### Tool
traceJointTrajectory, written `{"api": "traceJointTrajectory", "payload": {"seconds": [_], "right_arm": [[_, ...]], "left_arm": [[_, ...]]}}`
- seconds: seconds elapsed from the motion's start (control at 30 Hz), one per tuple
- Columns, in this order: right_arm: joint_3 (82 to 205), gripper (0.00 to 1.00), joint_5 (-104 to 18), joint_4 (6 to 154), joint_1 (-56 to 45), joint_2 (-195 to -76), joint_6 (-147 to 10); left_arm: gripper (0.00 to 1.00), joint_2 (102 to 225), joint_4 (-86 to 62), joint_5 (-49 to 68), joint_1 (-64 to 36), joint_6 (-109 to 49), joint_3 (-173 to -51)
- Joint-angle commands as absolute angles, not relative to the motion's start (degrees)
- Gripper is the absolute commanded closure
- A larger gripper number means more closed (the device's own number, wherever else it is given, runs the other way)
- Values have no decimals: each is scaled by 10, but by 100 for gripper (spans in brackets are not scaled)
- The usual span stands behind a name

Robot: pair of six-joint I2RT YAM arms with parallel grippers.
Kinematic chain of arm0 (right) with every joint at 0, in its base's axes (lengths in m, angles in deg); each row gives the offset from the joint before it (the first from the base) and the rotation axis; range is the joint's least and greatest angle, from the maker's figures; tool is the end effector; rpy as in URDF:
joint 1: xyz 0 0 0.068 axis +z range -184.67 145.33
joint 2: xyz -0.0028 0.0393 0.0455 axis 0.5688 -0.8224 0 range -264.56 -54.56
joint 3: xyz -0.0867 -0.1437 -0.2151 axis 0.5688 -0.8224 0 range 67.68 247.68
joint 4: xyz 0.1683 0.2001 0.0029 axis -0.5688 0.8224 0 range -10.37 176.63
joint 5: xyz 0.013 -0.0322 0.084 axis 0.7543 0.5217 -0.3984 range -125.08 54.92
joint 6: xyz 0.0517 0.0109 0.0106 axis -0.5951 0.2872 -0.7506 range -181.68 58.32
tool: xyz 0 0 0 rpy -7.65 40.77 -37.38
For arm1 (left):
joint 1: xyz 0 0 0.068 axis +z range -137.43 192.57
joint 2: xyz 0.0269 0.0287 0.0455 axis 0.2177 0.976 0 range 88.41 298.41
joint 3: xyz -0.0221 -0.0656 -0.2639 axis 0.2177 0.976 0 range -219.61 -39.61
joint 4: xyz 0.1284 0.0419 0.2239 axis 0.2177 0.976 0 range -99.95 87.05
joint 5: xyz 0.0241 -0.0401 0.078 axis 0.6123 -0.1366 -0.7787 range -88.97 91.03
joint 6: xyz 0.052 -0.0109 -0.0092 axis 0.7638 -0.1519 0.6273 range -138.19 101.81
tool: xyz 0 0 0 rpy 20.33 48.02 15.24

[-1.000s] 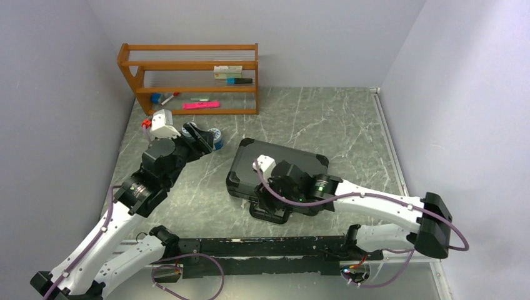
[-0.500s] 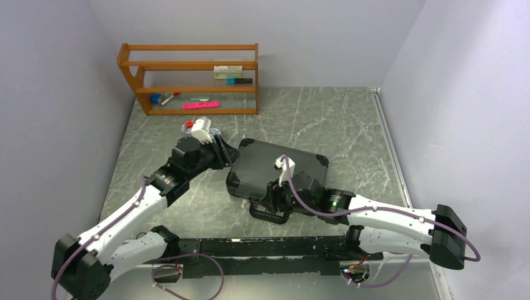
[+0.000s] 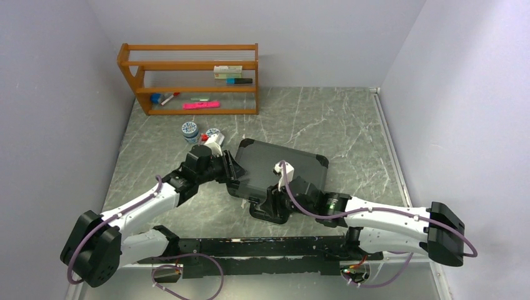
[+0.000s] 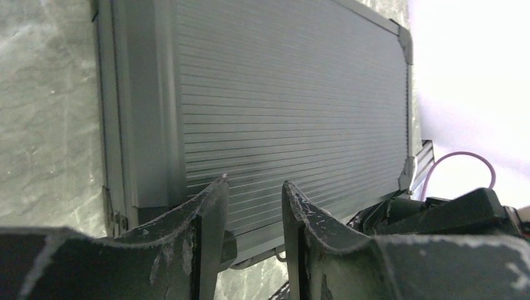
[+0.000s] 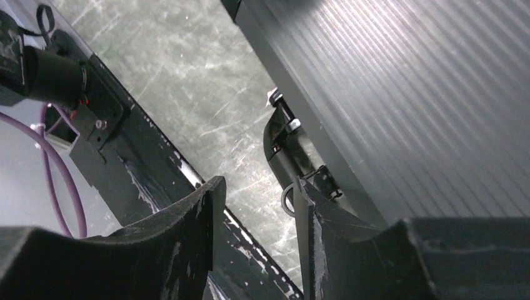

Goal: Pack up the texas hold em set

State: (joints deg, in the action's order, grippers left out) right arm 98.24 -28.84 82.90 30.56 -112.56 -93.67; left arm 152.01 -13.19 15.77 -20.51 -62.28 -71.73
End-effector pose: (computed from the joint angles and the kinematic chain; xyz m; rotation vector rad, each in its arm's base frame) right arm 0.0954 0.1975 0.2219 -0.5729 2.1612 0.8738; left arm 0.1949 -0.1378 0.2219 -0.0420 2.2332 -1.0560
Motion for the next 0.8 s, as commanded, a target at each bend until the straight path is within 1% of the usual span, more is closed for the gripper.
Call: {"api": "traceJointTrajectory", "payload": {"seconds": [0.0, 0.13, 0.33, 0.5, 0.77], "right_arm": [[1016, 53, -260, 828, 337, -1135, -933], [1058, 54, -237, 871, 366, -1168, -914], [1087, 54, -171, 914, 423, -1217, -890], [1116, 55, -83, 962, 485, -1257, -818], [1128, 54, -81, 980, 508, -1312, -764]], "left_arm": [[56, 1516, -101, 118, -206, -595, -679], [56, 1544, -60, 85, -206, -572, -671], [57, 1557, -62, 72, -206, -564, -642], [57, 1543, -55, 51, -206, -553, -632], [57, 1548, -46, 41, -205, -538, -645]]}}
